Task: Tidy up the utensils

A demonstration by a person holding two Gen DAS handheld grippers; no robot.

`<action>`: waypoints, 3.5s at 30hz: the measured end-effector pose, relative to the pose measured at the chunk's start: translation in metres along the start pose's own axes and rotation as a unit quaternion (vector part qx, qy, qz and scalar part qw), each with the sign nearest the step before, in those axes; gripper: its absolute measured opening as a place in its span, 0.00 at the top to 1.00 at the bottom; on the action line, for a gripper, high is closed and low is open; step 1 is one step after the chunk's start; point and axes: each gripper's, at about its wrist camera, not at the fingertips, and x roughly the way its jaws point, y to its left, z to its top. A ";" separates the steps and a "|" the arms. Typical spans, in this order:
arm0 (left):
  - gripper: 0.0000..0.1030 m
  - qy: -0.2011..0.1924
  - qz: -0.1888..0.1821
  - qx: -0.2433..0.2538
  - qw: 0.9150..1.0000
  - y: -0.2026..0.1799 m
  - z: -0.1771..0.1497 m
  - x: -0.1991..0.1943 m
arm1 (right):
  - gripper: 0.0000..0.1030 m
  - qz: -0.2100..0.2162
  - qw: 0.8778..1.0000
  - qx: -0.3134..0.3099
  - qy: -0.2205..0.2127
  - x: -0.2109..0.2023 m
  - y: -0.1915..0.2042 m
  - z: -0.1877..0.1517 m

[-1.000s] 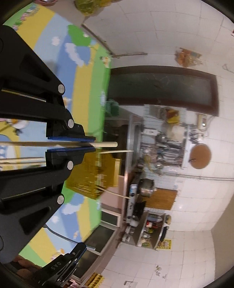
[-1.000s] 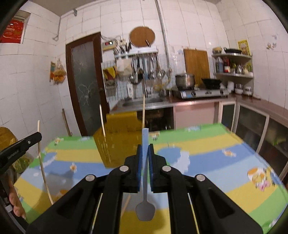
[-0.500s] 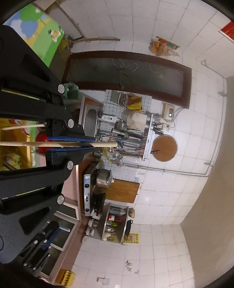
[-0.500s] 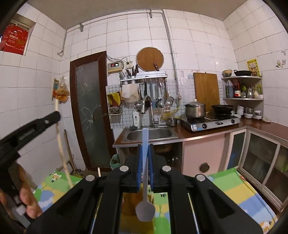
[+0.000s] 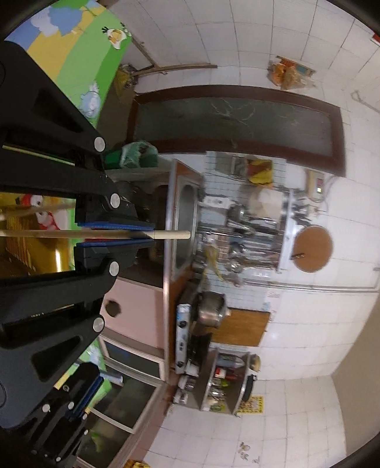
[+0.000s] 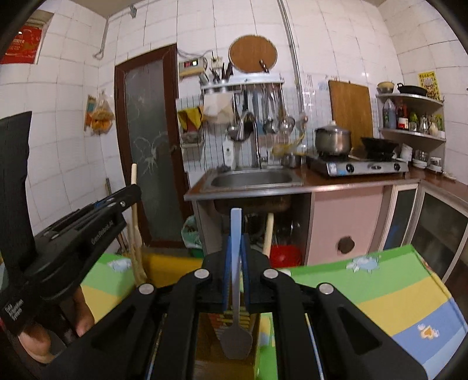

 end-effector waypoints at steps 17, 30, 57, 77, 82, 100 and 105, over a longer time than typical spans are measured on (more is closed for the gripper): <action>0.06 0.081 0.025 0.005 0.996 0.048 0.017 -0.107 | 0.39 -0.055 0.997 0.029 0.052 -0.069 -0.020 -0.002; 0.05 0.217 0.064 0.019 0.974 0.085 -0.107 -0.158 | 0.37 -0.067 0.983 0.030 0.169 -0.125 0.000 -0.120; 0.05 0.327 0.071 0.038 0.942 0.087 -0.201 -0.141 | 0.54 -0.092 0.954 0.022 0.285 -0.094 0.050 -0.191; 0.05 0.331 0.030 0.025 0.943 0.055 -0.192 -0.144 | 0.94 -0.070 0.953 0.028 0.294 -0.103 0.003 -0.184; 0.05 0.340 0.039 0.045 0.938 0.045 -0.200 -0.136 | 0.94 -0.064 0.953 0.027 0.294 -0.106 -0.007 -0.186; 0.05 0.344 0.047 0.044 0.937 0.040 -0.205 -0.124 | 0.94 -0.053 0.956 0.048 0.284 -0.106 -0.013 -0.188; 0.15 0.338 0.042 0.042 0.939 0.038 -0.203 -0.122 | 0.94 -0.052 0.955 0.056 0.286 -0.103 -0.015 -0.187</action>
